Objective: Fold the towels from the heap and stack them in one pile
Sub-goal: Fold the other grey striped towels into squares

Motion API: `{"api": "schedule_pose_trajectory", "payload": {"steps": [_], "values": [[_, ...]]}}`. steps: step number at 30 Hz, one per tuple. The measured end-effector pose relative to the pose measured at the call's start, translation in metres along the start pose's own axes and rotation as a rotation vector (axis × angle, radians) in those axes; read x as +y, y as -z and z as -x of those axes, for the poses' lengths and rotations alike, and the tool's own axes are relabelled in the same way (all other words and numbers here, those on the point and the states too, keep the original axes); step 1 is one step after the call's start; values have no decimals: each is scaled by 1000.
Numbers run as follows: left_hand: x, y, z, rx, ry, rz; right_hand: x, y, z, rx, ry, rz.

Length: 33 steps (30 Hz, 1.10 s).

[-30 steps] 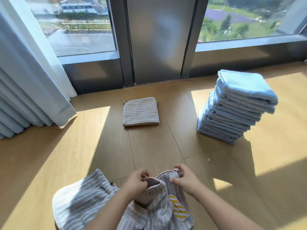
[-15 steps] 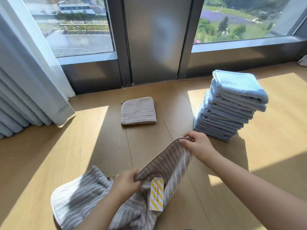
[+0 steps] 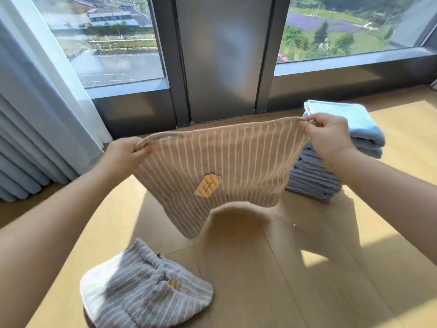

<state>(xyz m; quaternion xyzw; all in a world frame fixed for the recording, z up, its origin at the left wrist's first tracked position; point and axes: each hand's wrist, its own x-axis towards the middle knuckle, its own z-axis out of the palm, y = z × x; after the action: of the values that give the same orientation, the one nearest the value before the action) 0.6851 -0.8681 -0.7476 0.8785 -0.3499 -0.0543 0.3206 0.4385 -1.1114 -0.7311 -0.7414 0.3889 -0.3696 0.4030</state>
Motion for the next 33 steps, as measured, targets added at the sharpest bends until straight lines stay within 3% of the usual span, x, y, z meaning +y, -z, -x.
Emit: {"api": "schedule_pose_trajectory", "payload": {"steps": [4, 11, 14, 18, 20, 28, 33], "values": [[30, 23, -12, -69, -74, -33, -20, 13, -23, 67, 32, -116], [-6, 16, 37, -130, -181, -65, 10, 36, 41, -175, -50, -143], [-36, 10, 78, -339, -146, -34, 46, 44, 88, -326, -205, -86], [-66, -20, 125, -766, -52, -227, 98, 45, 141, -491, -440, -24], [-76, -37, 141, -854, 26, -190, 115, 42, 157, -493, -510, -27], [-103, -72, 130, -684, 212, -23, 150, 6, 156, -384, -552, 17], [-94, -91, 88, -429, 347, 124, 165, -25, 125, -319, -559, 57]]}}
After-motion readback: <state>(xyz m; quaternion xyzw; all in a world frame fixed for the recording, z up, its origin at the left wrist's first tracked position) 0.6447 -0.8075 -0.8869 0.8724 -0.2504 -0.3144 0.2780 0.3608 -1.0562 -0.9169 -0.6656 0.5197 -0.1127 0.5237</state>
